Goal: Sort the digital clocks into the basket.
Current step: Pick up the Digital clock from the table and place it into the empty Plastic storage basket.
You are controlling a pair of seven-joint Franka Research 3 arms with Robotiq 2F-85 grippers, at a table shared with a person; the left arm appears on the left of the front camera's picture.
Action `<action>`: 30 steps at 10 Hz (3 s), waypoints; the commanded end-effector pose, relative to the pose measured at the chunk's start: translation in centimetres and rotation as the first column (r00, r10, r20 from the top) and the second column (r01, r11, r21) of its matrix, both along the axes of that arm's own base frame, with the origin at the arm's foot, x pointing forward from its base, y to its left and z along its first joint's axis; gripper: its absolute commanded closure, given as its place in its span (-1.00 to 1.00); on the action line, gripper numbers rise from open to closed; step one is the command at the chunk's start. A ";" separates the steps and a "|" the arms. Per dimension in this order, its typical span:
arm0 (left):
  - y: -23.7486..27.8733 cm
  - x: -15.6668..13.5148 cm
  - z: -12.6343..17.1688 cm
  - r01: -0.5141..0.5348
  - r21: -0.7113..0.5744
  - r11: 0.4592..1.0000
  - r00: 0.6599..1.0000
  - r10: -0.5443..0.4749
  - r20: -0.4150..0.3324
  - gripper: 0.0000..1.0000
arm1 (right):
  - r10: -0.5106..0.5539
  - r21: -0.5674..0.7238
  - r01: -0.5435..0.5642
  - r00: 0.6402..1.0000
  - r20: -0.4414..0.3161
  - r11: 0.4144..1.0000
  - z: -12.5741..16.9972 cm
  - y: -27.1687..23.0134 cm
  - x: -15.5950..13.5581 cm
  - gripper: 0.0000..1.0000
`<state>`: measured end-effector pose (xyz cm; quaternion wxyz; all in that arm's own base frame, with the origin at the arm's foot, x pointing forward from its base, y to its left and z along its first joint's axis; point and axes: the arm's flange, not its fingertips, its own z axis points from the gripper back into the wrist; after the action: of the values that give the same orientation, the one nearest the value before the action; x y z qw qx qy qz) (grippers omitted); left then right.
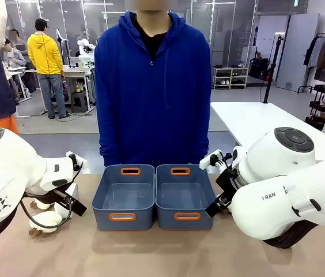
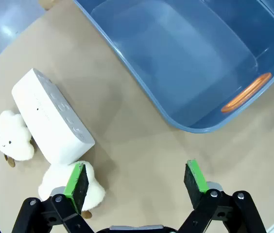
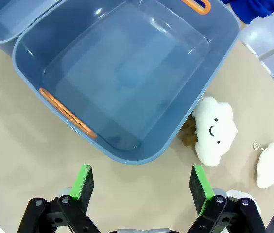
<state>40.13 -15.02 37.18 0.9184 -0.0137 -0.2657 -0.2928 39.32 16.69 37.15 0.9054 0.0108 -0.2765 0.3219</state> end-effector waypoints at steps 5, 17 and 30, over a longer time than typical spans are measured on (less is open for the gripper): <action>0.0 0.0 0.0 0.000 0.000 1.000 1.000 0.000 0.000 -1.00 | 0.000 0.000 0.000 1.000 0.000 1.000 0.0 0.0 0.0 -1.00; 5.0 1.3 8.8 0.037 -0.316 0.948 0.963 -0.119 -0.243 -1.00 | 0.075 0.236 -0.007 0.957 -0.280 0.972 9.9 -3.9 2.8 -1.00; 29.3 -12.3 7.0 -0.240 -0.907 0.346 0.945 0.295 -0.138 -1.00 | -0.176 0.861 0.417 0.908 -0.380 0.292 7.2 -30.0 -5.5 -1.00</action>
<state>31.40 18.66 46.73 0.7908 -0.4627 -0.3957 0.0627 34.33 -14.47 44.72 0.8105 0.5004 -0.2947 -0.0761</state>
